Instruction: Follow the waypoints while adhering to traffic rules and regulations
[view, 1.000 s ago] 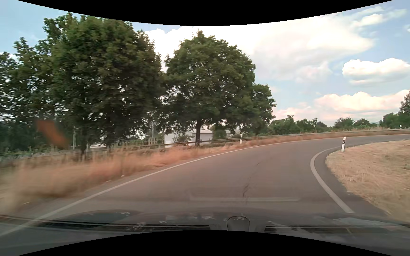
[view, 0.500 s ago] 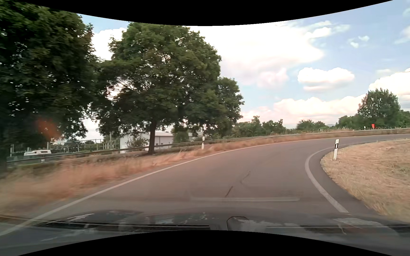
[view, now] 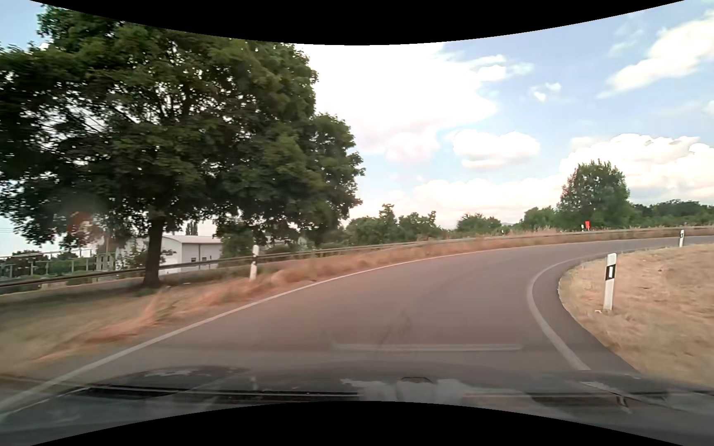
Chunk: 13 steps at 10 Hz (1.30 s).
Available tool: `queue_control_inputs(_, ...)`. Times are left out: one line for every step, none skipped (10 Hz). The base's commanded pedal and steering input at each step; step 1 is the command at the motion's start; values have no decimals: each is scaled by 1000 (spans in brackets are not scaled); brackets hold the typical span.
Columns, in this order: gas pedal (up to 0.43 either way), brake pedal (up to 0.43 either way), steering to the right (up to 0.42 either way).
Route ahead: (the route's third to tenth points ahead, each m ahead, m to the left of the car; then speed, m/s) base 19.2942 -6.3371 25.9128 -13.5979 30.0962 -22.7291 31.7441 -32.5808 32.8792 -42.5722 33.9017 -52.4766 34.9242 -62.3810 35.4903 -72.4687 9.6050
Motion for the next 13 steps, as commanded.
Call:
queue_control_inputs(177,0,156)
queue_control_inputs(177,0,156)
queue_control_inputs(177,0,156)
queue_control_inputs(177,0,156)
queue_control_inputs(177,0,154)
queue_control_inputs(177,0,152)
queue_control_inputs(177,0,152)
queue_control_inputs(177,0,153)
queue_control_inputs(177,0,156)
queue_control_inputs(177,0,161)
queue_control_inputs(177,0,165)
queue_control_inputs(177,0,166)
queue_control_inputs(177,0,165)
